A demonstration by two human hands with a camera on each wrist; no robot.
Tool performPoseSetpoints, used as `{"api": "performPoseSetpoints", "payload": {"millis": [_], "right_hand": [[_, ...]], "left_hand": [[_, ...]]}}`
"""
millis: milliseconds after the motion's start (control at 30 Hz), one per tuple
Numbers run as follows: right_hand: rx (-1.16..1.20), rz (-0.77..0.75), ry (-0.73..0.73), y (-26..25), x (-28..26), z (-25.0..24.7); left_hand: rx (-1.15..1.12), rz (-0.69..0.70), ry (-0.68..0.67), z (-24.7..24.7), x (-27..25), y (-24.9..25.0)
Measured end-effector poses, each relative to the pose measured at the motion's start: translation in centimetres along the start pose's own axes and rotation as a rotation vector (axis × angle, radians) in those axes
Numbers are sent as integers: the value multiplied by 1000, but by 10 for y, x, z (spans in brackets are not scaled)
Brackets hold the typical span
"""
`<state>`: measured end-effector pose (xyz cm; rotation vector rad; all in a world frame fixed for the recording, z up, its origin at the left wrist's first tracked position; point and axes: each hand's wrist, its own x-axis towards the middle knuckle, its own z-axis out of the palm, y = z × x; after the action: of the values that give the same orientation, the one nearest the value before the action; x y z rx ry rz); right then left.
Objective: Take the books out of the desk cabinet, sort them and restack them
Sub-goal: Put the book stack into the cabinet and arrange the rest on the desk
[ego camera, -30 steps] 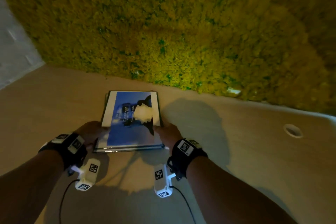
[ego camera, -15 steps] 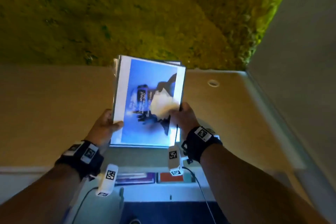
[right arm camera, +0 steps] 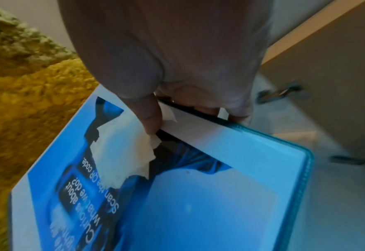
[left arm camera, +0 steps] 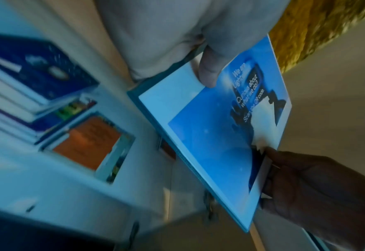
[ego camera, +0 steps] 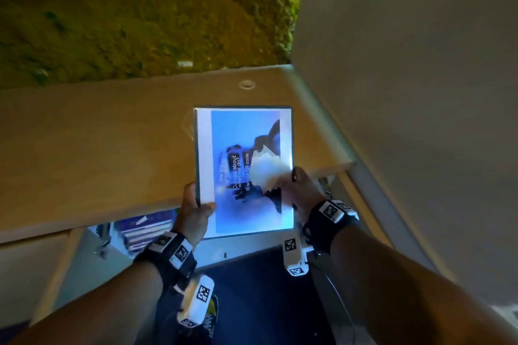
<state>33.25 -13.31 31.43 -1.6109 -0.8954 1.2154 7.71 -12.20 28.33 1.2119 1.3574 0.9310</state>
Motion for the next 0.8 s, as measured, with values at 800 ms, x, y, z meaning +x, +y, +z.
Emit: {"api": "performPoseSetpoints", "payload": {"millis": [800], "right_hand": [[-266, 509, 174, 242, -13, -75]], "left_hand": [[348, -548, -273, 123, -24, -170]]}}
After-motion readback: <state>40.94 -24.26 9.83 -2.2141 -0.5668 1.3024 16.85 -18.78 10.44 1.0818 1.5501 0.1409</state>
